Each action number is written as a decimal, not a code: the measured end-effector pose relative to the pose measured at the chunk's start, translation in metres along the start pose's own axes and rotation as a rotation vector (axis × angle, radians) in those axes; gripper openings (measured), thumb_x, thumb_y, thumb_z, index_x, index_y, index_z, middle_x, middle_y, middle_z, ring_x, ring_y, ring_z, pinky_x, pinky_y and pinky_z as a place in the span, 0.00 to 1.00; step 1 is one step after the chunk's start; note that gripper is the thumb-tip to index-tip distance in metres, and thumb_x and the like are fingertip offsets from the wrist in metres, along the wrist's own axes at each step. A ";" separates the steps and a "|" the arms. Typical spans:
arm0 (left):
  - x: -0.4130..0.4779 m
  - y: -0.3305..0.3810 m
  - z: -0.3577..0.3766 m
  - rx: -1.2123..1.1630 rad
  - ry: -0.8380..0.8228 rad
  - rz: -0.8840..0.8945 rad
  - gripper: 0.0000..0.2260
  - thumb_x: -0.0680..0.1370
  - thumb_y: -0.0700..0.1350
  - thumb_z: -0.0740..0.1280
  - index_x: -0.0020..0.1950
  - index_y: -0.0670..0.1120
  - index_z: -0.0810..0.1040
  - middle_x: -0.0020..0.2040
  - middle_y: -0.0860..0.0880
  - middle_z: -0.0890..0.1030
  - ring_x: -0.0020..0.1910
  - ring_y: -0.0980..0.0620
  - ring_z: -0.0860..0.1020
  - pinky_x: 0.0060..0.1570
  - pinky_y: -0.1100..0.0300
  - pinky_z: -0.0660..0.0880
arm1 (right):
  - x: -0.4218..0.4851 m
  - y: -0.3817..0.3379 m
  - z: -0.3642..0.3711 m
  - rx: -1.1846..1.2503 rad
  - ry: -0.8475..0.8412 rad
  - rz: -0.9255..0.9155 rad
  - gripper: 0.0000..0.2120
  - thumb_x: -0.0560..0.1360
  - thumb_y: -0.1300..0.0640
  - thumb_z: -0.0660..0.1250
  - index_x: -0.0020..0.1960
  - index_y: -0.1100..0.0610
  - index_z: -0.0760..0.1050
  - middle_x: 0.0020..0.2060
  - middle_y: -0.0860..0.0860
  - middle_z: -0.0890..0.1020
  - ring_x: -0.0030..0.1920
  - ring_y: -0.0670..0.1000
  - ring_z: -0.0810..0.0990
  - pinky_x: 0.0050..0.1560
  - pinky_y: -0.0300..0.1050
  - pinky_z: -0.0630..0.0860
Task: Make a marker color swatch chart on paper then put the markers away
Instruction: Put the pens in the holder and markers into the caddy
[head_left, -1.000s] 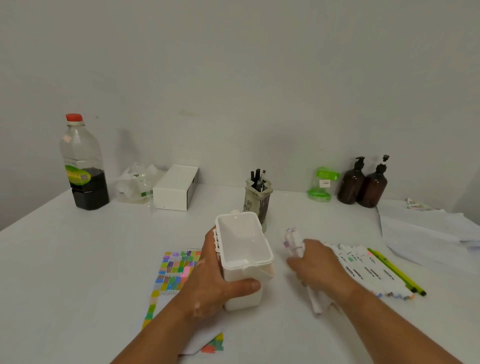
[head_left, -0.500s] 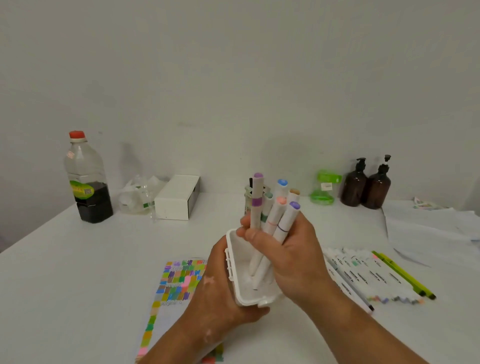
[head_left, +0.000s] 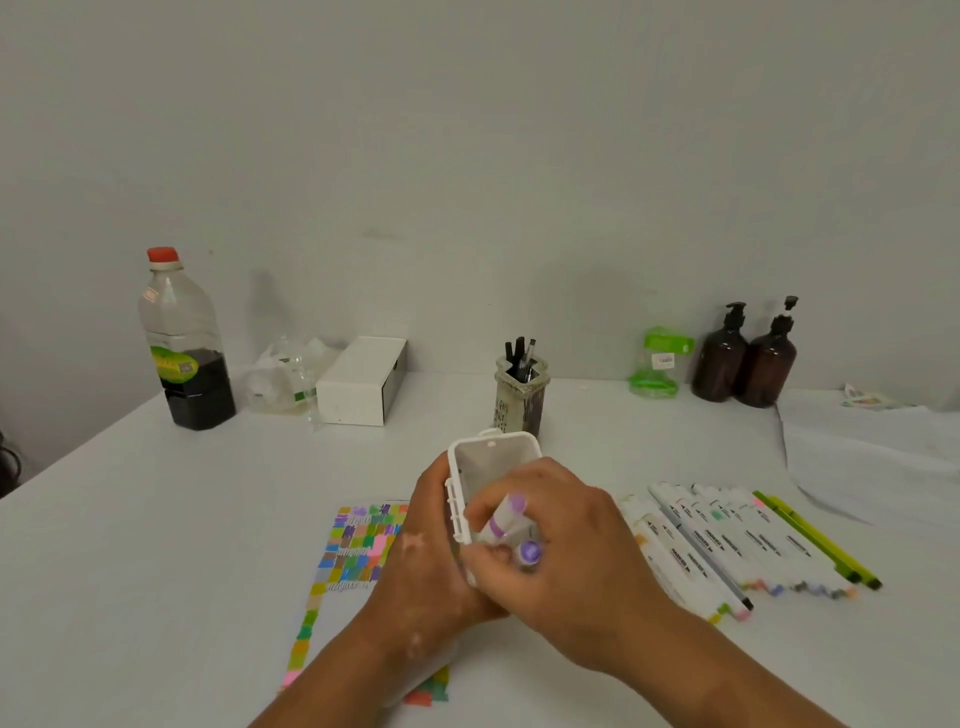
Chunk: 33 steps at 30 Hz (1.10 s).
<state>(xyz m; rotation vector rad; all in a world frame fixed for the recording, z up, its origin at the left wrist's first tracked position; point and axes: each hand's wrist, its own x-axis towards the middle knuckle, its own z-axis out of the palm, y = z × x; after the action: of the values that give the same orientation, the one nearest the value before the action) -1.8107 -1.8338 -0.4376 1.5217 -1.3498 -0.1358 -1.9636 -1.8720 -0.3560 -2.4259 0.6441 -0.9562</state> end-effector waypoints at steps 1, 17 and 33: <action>-0.001 -0.002 0.001 -0.040 -0.011 0.022 0.46 0.61 0.52 0.77 0.67 0.78 0.54 0.55 0.74 0.75 0.56 0.70 0.76 0.47 0.76 0.74 | -0.003 0.000 0.001 -0.033 0.002 -0.040 0.10 0.70 0.49 0.76 0.50 0.46 0.81 0.45 0.35 0.76 0.47 0.37 0.76 0.50 0.25 0.67; 0.016 0.006 0.041 -0.106 -0.133 0.219 0.41 0.65 0.69 0.75 0.73 0.63 0.62 0.66 0.67 0.73 0.66 0.62 0.74 0.61 0.68 0.74 | -0.068 0.145 -0.099 -0.176 0.193 0.593 0.08 0.76 0.55 0.73 0.49 0.43 0.77 0.46 0.41 0.83 0.41 0.37 0.81 0.34 0.30 0.74; 0.021 -0.032 0.047 0.016 -0.168 0.183 0.32 0.48 0.57 0.86 0.51 0.60 0.84 0.42 0.64 0.85 0.44 0.65 0.83 0.49 0.56 0.82 | -0.004 0.165 -0.042 -0.638 -0.322 0.726 0.22 0.67 0.35 0.68 0.49 0.52 0.73 0.50 0.50 0.78 0.50 0.52 0.77 0.40 0.45 0.70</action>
<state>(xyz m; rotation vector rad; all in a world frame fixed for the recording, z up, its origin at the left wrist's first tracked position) -1.8134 -1.8840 -0.4705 1.4167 -1.6197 -0.1402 -2.0378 -2.0099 -0.4230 -2.4143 1.7321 -0.0517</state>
